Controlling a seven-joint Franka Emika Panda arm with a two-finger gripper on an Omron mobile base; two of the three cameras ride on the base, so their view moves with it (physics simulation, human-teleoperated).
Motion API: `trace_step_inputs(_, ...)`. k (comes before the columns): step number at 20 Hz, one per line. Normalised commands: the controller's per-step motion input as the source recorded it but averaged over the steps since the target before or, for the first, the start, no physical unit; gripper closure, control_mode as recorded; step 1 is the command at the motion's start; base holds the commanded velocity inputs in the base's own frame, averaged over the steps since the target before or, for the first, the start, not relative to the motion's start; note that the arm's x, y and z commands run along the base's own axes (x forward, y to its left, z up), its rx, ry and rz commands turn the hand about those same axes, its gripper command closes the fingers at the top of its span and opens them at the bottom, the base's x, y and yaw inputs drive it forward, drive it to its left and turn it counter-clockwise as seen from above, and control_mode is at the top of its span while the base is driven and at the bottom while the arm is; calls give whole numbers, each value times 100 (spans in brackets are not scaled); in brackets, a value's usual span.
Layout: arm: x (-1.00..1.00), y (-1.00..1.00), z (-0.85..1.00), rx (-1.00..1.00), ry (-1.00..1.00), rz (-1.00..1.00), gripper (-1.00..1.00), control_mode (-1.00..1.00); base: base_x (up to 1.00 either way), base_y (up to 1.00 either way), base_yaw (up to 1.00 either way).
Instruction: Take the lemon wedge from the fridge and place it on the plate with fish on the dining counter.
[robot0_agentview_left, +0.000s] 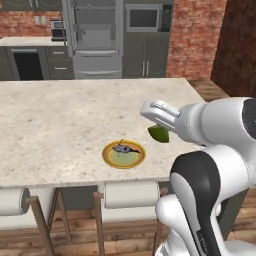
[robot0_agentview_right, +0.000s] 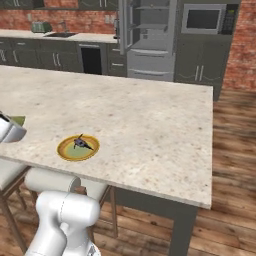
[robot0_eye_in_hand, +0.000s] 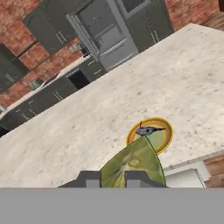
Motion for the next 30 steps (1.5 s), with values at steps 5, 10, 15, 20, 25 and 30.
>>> trace_step_inputs(5,60,-30,-11,0,18,-9,100,-100,40,-18,-11)
trace_step_inputs(10,100,-51,-31,0,31,-6,100,-100,0,0,0)
trace_step_inputs(15,80,-7,-58,0,33,0,100,-100,0,0,0)
trace_step_inputs(20,50,18,-78,-1,24,0,100,-100,0,0,0)
trace_step_inputs(25,65,30,-66,0,12,0,100,-100,0,0,0)
trace_step_inputs(30,70,5,-47,-5,-3,-5,100,-100,0,0,0)
